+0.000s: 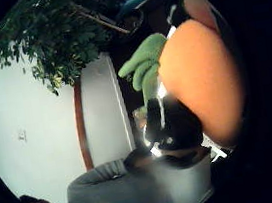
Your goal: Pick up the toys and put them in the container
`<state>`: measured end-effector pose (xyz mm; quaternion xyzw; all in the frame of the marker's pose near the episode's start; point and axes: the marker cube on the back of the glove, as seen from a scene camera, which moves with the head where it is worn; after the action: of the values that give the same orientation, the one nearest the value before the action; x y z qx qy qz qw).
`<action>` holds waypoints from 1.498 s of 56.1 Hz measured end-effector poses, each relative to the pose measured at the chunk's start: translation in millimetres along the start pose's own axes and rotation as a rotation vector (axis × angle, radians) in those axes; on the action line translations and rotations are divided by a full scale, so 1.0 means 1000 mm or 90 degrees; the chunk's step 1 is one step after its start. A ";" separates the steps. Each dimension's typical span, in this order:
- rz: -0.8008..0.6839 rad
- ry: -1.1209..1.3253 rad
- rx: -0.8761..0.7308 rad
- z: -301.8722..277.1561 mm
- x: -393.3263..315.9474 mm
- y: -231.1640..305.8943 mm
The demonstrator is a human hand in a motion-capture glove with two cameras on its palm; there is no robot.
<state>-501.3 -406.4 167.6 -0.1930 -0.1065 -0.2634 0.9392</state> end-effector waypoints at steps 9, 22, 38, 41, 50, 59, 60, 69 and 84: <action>0.010 0.086 -0.105 0.025 0.018 0.019; -0.013 0.069 -0.056 0.000 0.030 0.080; -0.074 0.007 0.004 -0.038 0.036 0.248; -0.092 0.023 0.021 -0.029 0.034 0.298; -0.054 0.051 0.028 0.016 0.031 0.379; -0.028 0.086 0.017 0.057 0.038 0.394; -0.028 0.093 0.012 0.063 0.037 0.395; -0.010 0.234 -0.130 0.152 0.049 0.405; -0.030 0.304 -0.065 0.178 0.066 0.402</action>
<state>-248.1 -45.0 225.1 -0.1697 0.1273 -0.3282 0.9205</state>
